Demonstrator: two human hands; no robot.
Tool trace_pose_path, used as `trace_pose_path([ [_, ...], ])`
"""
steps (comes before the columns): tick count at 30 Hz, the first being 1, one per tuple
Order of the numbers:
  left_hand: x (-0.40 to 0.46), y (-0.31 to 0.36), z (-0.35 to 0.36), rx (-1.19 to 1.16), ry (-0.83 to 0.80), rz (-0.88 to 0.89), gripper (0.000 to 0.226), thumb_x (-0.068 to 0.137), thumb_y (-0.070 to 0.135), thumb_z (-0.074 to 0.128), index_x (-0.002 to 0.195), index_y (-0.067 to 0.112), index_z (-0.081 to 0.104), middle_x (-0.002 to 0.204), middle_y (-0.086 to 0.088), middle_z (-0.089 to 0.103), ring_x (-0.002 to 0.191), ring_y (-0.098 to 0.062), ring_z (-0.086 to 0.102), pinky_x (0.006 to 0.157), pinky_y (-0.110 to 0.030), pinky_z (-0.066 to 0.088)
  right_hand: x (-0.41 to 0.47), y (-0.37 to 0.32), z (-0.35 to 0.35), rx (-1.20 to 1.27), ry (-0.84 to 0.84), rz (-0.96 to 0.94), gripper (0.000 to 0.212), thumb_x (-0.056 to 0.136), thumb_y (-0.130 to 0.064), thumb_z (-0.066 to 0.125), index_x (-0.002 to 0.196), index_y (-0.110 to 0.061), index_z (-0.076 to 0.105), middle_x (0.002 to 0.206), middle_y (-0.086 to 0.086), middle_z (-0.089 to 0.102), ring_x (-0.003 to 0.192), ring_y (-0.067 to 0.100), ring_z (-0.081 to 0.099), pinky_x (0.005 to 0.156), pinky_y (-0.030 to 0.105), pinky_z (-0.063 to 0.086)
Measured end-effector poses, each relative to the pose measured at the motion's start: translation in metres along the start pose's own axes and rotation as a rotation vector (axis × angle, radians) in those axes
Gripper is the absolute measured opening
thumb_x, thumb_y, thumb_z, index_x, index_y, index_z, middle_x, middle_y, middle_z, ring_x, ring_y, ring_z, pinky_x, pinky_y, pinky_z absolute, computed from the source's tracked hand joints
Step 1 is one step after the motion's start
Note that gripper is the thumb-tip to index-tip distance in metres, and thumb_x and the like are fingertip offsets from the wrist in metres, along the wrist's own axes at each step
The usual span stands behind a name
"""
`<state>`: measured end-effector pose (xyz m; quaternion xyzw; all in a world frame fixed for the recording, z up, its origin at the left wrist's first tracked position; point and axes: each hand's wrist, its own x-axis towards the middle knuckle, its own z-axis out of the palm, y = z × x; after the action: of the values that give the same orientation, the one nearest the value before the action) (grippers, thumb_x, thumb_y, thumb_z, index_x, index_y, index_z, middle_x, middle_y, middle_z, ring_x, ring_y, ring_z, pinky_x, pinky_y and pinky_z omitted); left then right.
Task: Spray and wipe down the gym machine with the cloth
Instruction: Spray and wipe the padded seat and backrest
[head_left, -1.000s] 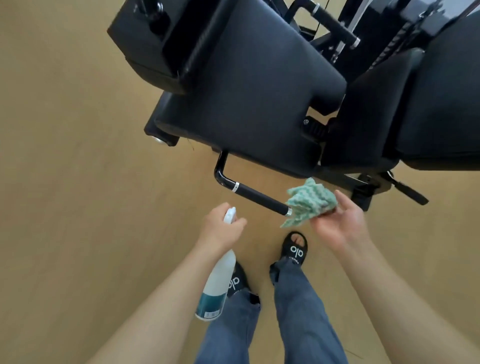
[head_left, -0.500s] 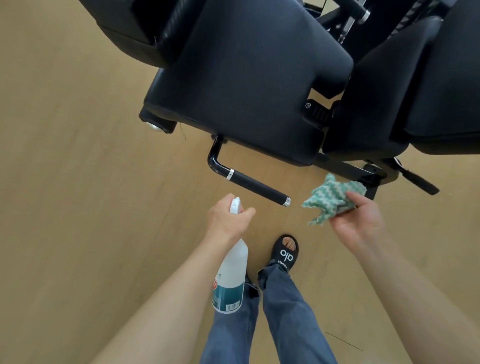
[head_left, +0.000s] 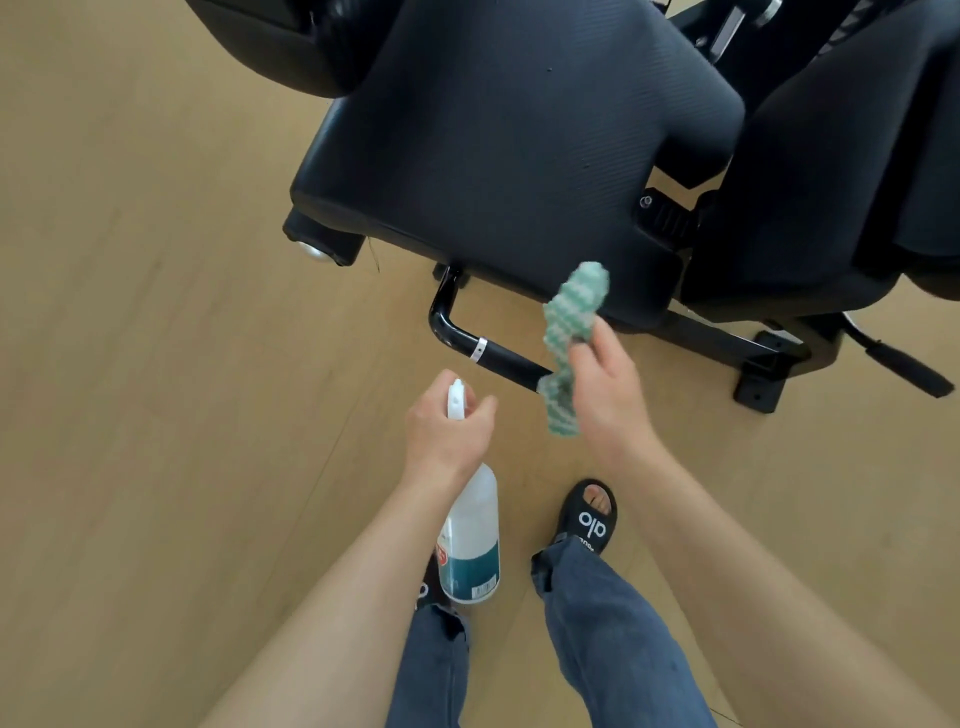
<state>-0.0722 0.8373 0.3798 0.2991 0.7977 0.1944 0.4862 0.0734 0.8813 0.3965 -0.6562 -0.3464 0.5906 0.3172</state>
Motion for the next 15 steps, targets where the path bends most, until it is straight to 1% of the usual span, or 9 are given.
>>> trace_pose_path([
  [2,0.016,-0.002,-0.012,0.005,0.040,0.069,0.018,0.091,0.024,0.064,0.090,0.011,0.051,0.074,-0.006,0.057,0.066,-0.025,0.053,0.060,-0.035,0.045,0.012,0.022,0.031,-0.303,-0.095,-0.142,0.024,0.105,-0.024,0.038,0.116,-0.031,0.059,0.101,-0.002,0.067,0.087,0.017,0.060,0.081,0.044,0.050],
  [4,0.032,-0.004,-0.027,0.032,0.057,0.168,0.010,0.092,0.028,0.065,0.093,0.023,0.057,0.080,-0.004,0.065,0.074,-0.030,0.064,0.068,-0.042,0.056,0.021,0.041,0.052,-0.666,-0.234,-0.241,0.040,0.107,-0.034,0.033,0.143,-0.030,0.049,0.142,-0.005,0.054,0.130,0.015,0.048,0.111,0.046,0.036],
  [5,0.039,-0.005,-0.034,0.039,0.061,0.214,0.008,0.093,0.029,0.066,0.097,0.028,0.059,0.084,-0.003,0.066,0.079,-0.031,0.067,0.074,-0.046,0.059,0.024,0.046,0.056,-0.715,-0.235,-0.234,0.047,0.108,-0.037,0.030,0.152,-0.028,0.041,0.155,-0.006,0.043,0.143,0.015,0.035,0.120,0.044,0.026],
  [6,0.044,-0.006,-0.040,0.048,0.053,0.265,0.011,0.094,0.029,0.066,0.102,0.033,0.059,0.086,0.001,0.066,0.083,-0.030,0.067,0.079,-0.048,0.060,0.025,0.045,0.055,-0.655,-0.208,-0.212,0.048,0.108,-0.037,0.029,0.154,-0.027,0.040,0.157,-0.007,0.042,0.145,0.013,0.034,0.121,0.040,0.025],
  [8,0.054,-0.007,-0.046,0.102,0.017,0.374,0.024,0.096,0.028,0.066,0.118,0.036,0.059,0.095,0.011,0.063,0.092,-0.025,0.066,0.087,-0.047,0.059,0.030,0.051,0.045,-0.485,-0.136,-0.198,0.045,0.107,-0.035,0.039,0.151,-0.030,0.045,0.147,-0.011,0.053,0.132,0.009,0.048,0.112,0.034,0.039],
  [9,0.059,-0.009,-0.047,0.139,-0.004,0.428,0.033,0.098,0.027,0.066,0.128,0.037,0.057,0.102,0.014,0.063,0.099,-0.022,0.065,0.092,-0.045,0.058,0.031,0.052,0.041,-0.508,-0.155,-0.240,0.050,0.104,-0.033,0.049,0.153,-0.031,0.041,0.144,-0.013,0.053,0.127,0.007,0.050,0.107,0.032,0.043],
  [11,0.067,-0.013,-0.046,0.194,-0.068,0.516,0.052,0.100,0.024,0.065,0.147,0.038,0.049,0.123,0.013,0.063,0.117,-0.015,0.058,0.105,-0.037,0.050,0.034,0.056,0.036,-0.822,-0.276,-0.339,0.082,0.089,-0.027,0.068,0.158,-0.028,0.025,0.150,-0.009,0.045,0.130,0.011,0.045,0.106,0.032,0.043],
  [13,0.076,-0.018,-0.044,0.240,-0.139,0.569,0.062,0.102,0.021,0.062,0.156,0.042,0.040,0.132,0.012,0.058,0.121,-0.011,0.054,0.107,-0.033,0.047,0.044,0.062,0.038,-1.124,-0.329,-0.412,0.104,0.075,-0.023,0.077,0.159,-0.022,0.016,0.145,-0.003,0.041,0.128,0.017,0.042,0.100,0.035,0.047],
  [15,0.087,-0.024,-0.042,0.233,-0.163,0.588,0.063,0.100,0.018,0.060,0.155,0.044,0.042,0.125,0.006,0.062,0.104,-0.016,0.061,0.096,-0.035,0.055,0.053,0.064,0.044,-1.196,-0.264,-0.421,0.084,0.072,-0.024,0.078,0.143,-0.023,0.032,0.114,-0.006,0.049,0.107,0.020,0.051,0.079,0.037,0.050],
])
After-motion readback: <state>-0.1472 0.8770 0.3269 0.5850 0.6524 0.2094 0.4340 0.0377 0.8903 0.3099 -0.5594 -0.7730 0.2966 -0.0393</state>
